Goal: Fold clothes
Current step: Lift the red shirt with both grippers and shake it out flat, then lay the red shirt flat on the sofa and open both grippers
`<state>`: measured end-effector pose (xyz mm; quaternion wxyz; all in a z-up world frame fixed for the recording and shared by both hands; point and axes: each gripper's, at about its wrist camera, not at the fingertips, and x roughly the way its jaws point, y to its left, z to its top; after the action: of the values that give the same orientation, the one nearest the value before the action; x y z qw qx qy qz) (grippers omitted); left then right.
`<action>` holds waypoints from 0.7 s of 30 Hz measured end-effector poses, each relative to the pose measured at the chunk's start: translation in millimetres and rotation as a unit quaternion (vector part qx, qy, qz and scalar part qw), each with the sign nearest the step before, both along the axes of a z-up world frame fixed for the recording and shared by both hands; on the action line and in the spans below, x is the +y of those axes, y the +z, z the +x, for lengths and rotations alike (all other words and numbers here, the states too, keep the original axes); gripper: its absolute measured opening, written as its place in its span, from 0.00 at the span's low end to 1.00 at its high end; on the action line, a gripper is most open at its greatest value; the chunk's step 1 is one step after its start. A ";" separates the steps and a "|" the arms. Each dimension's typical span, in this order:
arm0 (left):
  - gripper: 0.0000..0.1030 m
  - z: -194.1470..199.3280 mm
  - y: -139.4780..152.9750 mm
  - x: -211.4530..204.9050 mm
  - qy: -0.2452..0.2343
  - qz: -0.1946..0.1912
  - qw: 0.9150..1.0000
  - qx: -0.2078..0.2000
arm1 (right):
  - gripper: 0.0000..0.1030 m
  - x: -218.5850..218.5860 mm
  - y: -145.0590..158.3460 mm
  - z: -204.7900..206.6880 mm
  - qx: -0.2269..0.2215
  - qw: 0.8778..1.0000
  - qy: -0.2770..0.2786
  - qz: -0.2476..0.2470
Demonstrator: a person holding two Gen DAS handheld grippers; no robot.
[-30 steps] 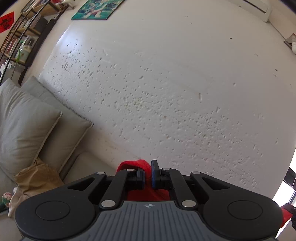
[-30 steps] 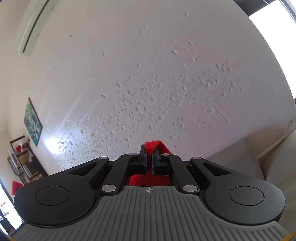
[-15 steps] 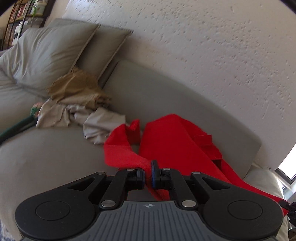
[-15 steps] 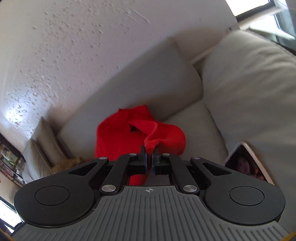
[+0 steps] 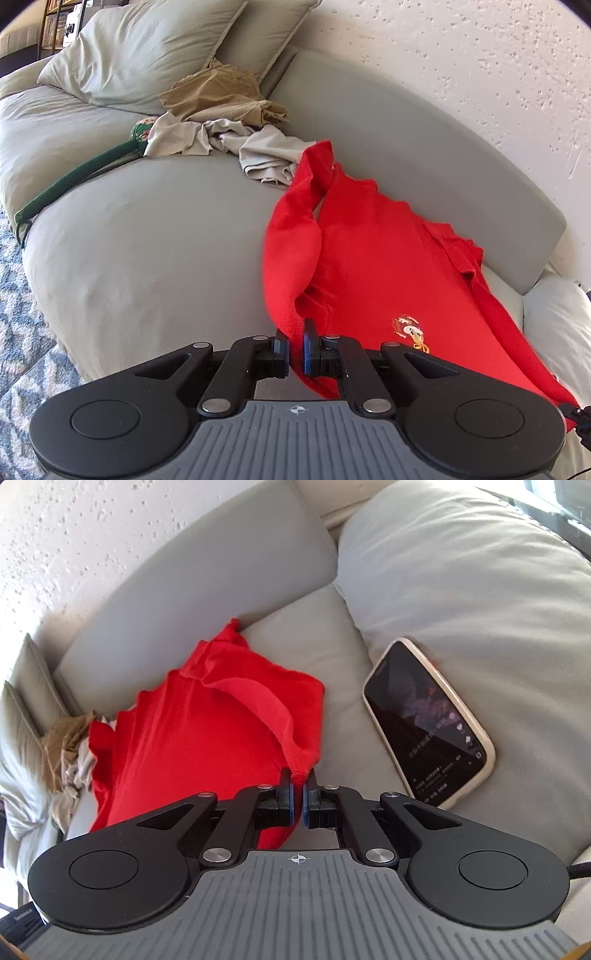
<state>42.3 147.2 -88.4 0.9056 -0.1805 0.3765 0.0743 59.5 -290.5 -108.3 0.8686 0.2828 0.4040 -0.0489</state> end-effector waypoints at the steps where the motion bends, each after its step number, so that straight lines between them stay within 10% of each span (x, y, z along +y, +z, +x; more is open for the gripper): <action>1: 0.06 0.5 -4.6 -1.4 -0.001 0.004 1.000 0.011 | 0.03 0.1 -2.0 -3.4 0.007 1.000 0.002 -0.003; 6: 0.08 -1.4 -21.8 -15.5 -0.017 0.032 0.998 0.060 | 0.05 2.0 -23.0 -11.0 0.029 0.999 0.023 -0.006; 9: 0.23 -8.2 -17.6 -21.3 -0.032 0.051 0.994 0.091 | 0.24 0.4 -27.0 -16.7 0.046 0.999 0.025 -0.008; 12: 0.32 -26.0 1.5 -20.9 -0.060 0.060 0.991 0.101 | 0.46 -6.3 -14.0 -34.3 0.058 0.998 0.037 0.010; 21: 0.36 -50.5 37.7 -38.1 -0.147 0.070 0.984 0.078 | 0.56 -8.8 41.1 -101.7 0.021 0.997 0.074 -0.009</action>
<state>-8.3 109.1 -50.7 0.8849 -0.0529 0.4623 -0.0191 -42.2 -299.2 -67.2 0.8636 0.2431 0.4416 0.0057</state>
